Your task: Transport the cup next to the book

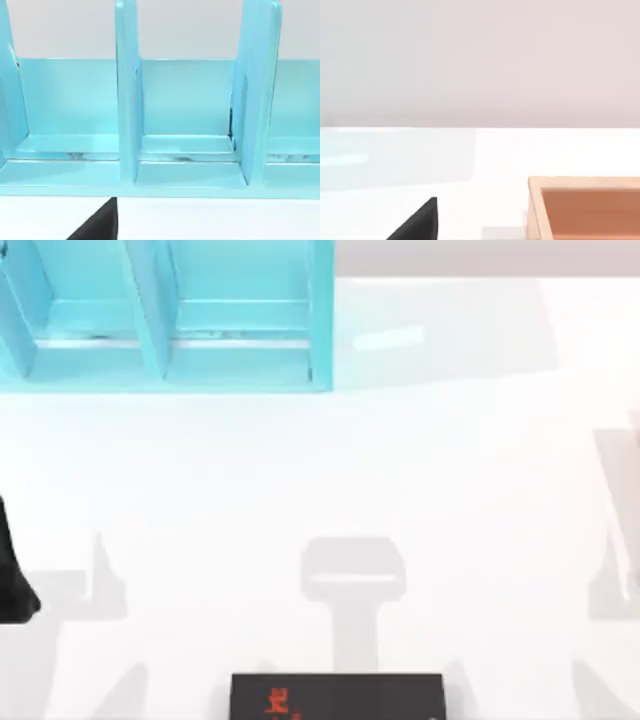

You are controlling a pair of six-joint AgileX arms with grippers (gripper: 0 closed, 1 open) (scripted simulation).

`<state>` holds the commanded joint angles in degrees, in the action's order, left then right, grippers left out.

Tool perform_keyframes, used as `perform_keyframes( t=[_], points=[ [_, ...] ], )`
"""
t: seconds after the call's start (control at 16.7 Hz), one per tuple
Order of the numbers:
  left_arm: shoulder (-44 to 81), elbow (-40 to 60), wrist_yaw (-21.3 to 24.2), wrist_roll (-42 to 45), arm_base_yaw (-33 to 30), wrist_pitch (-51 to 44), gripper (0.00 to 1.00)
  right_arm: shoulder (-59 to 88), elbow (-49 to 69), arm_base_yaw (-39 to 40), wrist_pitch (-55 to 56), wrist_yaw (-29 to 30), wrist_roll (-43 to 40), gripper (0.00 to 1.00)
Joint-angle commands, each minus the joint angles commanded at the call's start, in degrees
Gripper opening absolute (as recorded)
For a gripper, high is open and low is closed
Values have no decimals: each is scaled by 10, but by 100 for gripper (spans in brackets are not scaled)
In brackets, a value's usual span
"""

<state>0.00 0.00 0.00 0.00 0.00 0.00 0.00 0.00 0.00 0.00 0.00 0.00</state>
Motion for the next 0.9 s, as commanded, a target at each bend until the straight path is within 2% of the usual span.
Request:
perform_keyframes(
  t=[0.24,0.42,0.66,0.9],
  points=[
    [14,12,-1,16,2,-9,100,0,0,0,0,0,0,100],
    [71,59,-4,85,12,-48,100,0,0,0,0,0,0,100],
    [216,157,-5,243,36,-150,100,0,0,0,0,0,0,100],
    [422,277,-3,444,75,-301,100,0,0,0,0,0,0,100]
  ],
)
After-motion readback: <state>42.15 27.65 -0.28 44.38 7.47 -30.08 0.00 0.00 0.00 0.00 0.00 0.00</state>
